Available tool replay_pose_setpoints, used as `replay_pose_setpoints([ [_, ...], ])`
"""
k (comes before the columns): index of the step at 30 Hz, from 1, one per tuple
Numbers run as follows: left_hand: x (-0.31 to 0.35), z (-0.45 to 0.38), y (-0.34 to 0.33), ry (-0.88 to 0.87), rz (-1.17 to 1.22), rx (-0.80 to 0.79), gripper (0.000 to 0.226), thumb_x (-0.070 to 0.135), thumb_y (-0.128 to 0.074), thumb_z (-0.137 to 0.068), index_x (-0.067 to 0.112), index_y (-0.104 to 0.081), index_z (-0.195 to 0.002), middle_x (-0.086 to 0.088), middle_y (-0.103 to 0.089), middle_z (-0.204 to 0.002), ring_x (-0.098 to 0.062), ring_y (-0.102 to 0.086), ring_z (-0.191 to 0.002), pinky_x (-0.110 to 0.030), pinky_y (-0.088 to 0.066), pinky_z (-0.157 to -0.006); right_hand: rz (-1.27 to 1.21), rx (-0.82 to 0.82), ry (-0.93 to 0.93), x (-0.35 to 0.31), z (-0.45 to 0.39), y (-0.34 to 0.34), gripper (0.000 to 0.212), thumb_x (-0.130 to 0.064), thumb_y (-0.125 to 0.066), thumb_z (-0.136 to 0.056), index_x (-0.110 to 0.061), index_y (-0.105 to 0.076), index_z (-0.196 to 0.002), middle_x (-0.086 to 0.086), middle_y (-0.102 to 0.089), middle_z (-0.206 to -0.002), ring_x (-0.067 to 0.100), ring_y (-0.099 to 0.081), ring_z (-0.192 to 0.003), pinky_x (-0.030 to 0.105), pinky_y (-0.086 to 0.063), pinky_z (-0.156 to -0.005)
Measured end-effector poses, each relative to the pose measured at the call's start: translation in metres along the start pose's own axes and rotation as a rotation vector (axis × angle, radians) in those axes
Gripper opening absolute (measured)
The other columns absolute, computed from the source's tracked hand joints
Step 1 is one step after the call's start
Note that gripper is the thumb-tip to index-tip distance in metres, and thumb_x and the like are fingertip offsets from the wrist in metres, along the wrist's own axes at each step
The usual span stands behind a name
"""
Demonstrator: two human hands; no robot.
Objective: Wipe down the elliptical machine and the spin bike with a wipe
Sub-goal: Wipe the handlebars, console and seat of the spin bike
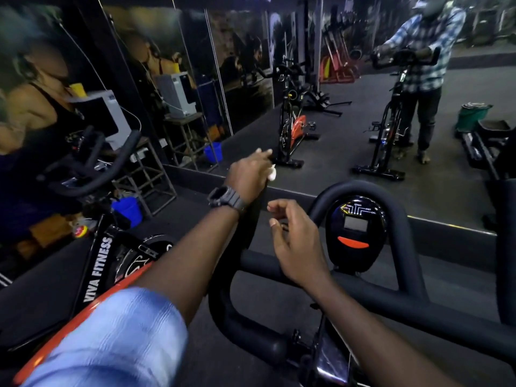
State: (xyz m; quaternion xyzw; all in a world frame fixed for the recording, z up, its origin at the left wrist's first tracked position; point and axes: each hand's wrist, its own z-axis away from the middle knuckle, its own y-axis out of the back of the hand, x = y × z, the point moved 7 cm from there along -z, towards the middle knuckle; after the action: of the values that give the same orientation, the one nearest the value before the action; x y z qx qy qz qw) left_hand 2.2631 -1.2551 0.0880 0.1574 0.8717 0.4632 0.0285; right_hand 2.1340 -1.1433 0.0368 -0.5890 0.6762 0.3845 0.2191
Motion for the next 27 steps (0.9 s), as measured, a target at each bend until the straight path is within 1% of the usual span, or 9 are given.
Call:
replay_pose_setpoints([
  [3,0.010,-0.019,-0.018,-0.128,-0.337,-0.319,0.024,0.026,-0.051,-0.097,0.023,-0.069,-0.111,0.009,-0.051,-0.140,-0.019,-0.022,-0.145,-0.043,-0.019,-0.117,-0.014,0.007,-0.029,0.001,0.000,0.001,0.028,-0.001,-0.056,-0.093,-0.012,-0.057,-0.119,0.000,-0.061,-0.114,0.009,-0.060,-0.105,0.030,-0.054,-0.088],
  [5,0.014,-0.005,-0.023,-0.295,-0.556,-0.449,0.025,0.032,-0.050,-0.095,0.031,-0.066,-0.114,0.013,-0.057,-0.132,-0.016,-0.014,-0.147,-0.060,-0.003,-0.114,-0.030,0.008,-0.042,0.001,-0.001,0.002,0.028,-0.001,-0.056,-0.093,-0.014,-0.056,-0.118,-0.001,-0.062,-0.114,0.006,-0.060,-0.104,0.025,-0.053,-0.087],
  [9,0.008,0.066,-0.045,-0.615,-0.623,-0.570,0.026,0.035,-0.054,-0.086,0.035,-0.067,-0.109,0.017,-0.062,-0.121,-0.007,-0.034,-0.138,-0.065,0.013,-0.110,-0.033,0.008,-0.051,0.003,-0.002,0.003,0.025,-0.004,-0.057,-0.093,-0.015,-0.056,-0.115,0.000,-0.062,-0.111,0.006,-0.061,-0.100,0.026,-0.053,-0.084],
  [12,-0.006,0.106,-0.057,-0.635,-0.511,-0.672,0.026,0.032,-0.051,-0.087,0.039,-0.067,-0.106,0.020,-0.065,-0.113,0.003,-0.040,-0.130,-0.054,0.014,-0.114,-0.047,0.015,-0.066,0.004,-0.002,0.003,0.027,-0.003,-0.057,-0.093,-0.017,-0.056,-0.116,-0.002,-0.063,-0.111,0.004,-0.060,-0.102,0.026,-0.053,-0.086],
  [15,0.004,0.097,-0.046,-0.677,-0.426,-0.583,0.024,0.028,-0.056,-0.084,0.037,-0.069,-0.101,0.018,-0.068,-0.109,-0.005,-0.045,-0.129,-0.055,0.009,-0.116,-0.050,0.017,-0.053,0.003,-0.001,0.003,0.027,-0.004,-0.057,-0.093,-0.016,-0.057,-0.117,-0.001,-0.063,-0.111,0.005,-0.061,-0.103,0.025,-0.053,-0.085],
  [19,0.015,0.042,-0.031,-0.645,-0.364,-0.368,0.014,0.025,-0.059,-0.086,0.022,-0.072,-0.088,0.003,-0.071,-0.100,-0.018,-0.053,-0.124,-0.058,-0.013,-0.115,-0.061,0.005,-0.053,0.003,0.000,0.003,0.028,-0.003,-0.056,-0.093,-0.016,-0.057,-0.117,-0.001,-0.063,-0.111,0.003,-0.061,-0.103,0.019,-0.051,-0.085],
  [22,0.007,-0.004,-0.027,-0.403,-0.170,-0.268,0.016,0.021,-0.059,-0.090,0.013,-0.073,-0.091,-0.006,-0.070,-0.107,-0.021,-0.053,-0.125,-0.047,-0.029,-0.111,-0.070,0.004,-0.055,0.003,0.000,0.001,0.028,-0.002,-0.055,-0.092,-0.014,-0.057,-0.118,-0.001,-0.063,-0.110,0.003,-0.061,-0.103,0.018,-0.051,-0.085],
  [25,-0.003,-0.025,-0.020,-0.133,0.049,-0.069,0.014,0.023,-0.063,-0.089,0.014,-0.074,-0.093,-0.003,-0.072,-0.099,-0.022,-0.063,-0.102,-0.038,-0.050,-0.090,-0.071,0.004,-0.045,0.003,-0.001,0.000,0.027,-0.003,-0.056,-0.092,-0.013,-0.057,-0.118,0.000,-0.063,-0.109,0.003,-0.061,-0.102,0.019,-0.052,-0.084],
  [27,-0.015,-0.028,-0.018,0.068,0.170,0.047,0.014,0.026,-0.064,-0.088,0.019,-0.074,-0.095,0.001,-0.073,-0.096,-0.017,-0.065,-0.090,-0.031,-0.052,-0.080,-0.073,0.009,-0.037,0.003,-0.001,0.000,0.027,-0.004,-0.058,-0.092,-0.011,-0.057,-0.118,0.000,-0.063,-0.108,0.004,-0.061,-0.102,0.019,-0.051,-0.084],
])
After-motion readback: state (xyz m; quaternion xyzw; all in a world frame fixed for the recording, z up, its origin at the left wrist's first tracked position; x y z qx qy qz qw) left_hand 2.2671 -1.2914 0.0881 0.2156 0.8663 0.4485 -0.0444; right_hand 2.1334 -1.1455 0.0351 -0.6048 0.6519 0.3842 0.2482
